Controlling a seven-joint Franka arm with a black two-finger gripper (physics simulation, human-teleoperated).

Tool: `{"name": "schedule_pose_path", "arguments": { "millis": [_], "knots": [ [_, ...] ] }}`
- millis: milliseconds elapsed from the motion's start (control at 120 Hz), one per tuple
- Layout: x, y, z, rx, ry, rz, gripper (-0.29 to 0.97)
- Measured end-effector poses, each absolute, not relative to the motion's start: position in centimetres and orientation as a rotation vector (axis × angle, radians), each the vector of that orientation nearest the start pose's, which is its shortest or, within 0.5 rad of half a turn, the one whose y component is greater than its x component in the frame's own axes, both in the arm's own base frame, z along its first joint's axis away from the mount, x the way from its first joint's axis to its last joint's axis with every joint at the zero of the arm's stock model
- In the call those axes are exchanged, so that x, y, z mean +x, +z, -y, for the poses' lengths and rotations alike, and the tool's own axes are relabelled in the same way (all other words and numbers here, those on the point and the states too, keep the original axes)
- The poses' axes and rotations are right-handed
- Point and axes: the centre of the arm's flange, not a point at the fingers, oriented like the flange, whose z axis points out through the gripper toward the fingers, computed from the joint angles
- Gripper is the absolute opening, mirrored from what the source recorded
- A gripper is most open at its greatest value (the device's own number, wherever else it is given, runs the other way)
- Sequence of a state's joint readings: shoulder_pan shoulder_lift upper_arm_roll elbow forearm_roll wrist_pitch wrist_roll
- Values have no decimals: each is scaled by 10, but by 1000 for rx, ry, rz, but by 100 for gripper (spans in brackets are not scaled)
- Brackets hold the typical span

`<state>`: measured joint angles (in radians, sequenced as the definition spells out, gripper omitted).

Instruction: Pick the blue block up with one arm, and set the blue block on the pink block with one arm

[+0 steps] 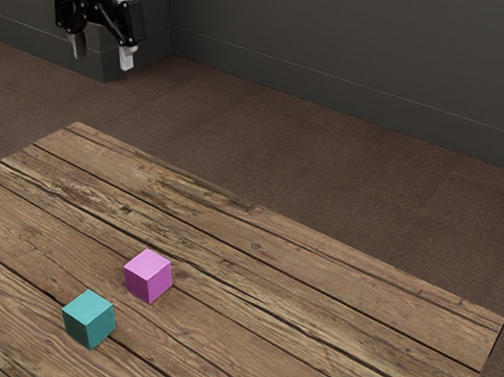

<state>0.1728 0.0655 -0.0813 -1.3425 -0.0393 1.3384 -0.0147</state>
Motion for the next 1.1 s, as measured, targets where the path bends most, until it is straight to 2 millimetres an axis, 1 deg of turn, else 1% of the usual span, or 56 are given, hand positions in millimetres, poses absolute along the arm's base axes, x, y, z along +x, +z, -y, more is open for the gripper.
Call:
{"name": "schedule_pose_path", "arguments": {
  "millis": [183, 200, 208, 233, 250, 267, 283, 308, 342, 375, 400, 425, 475, 508, 542, 558, 583, 617, 650, 692, 725, 767, 817, 875, 925, 1000, 1058, 1100],
  "knots": [
    [547, 673, -55, -3183, 117, 166, 68],
    [546, 677, -55, -3184, 106, 162, 68],
    [544, 686, -54, -3184, 78, 159, 68],
    [531, 732, -53, -3176, -60, 148, 68],
    [521, 756, -52, -3169, -125, 140, 68],
    [513, 772, -50, -3163, -170, 131, 68],
    [506, 784, -48, -3158, -199, 120, 68],
    [498, 796, -45, -3152, -221, 96, 68],
    [493, 803, -40, -3147, -228, 51, 68],
    [494, 801, -35, -3134, -202, 9, 68],
    [498, 796, -31, -3127, -172, -19, 68],
    [504, 786, -25, -3122, -127, -45, 68],
    [523, 759, -11, -3114, -18, -110, 68],
    [537, 728, -3, -3100, 79, -148, 68],
    [543, 695, 0, -3080, 175, -166, 68],
    [541, 673, -1, -3067, 233, -165, 68],
    [531, 638, -5, -3044, 312, -157, 68],
    [518, 598, -11, -3020, 376, -150, 68],
    [509, 553, -16, -2998, 428, -154, 68],
    [506, 511, -21, -2986, 444, -170, 68],
    [510, 486, -22, -2984, 442, -192, 68],
    [515, 464, -20, -2985, 422, -221, 68],
    [516, 446, -16, -2987, 391, -251, 68],
    [503, 421, -10, -2990, 369, -284, 68],
    [488, 400, -1, -2990, 344, -322, 68],
    [467, 381, 13, -2996, 278, -375, 68],
    [452, 373, 16, -3003, 214, -385, 68],
    [445, 369, 15, -3008, 167, -385, 68]
  ]
}}
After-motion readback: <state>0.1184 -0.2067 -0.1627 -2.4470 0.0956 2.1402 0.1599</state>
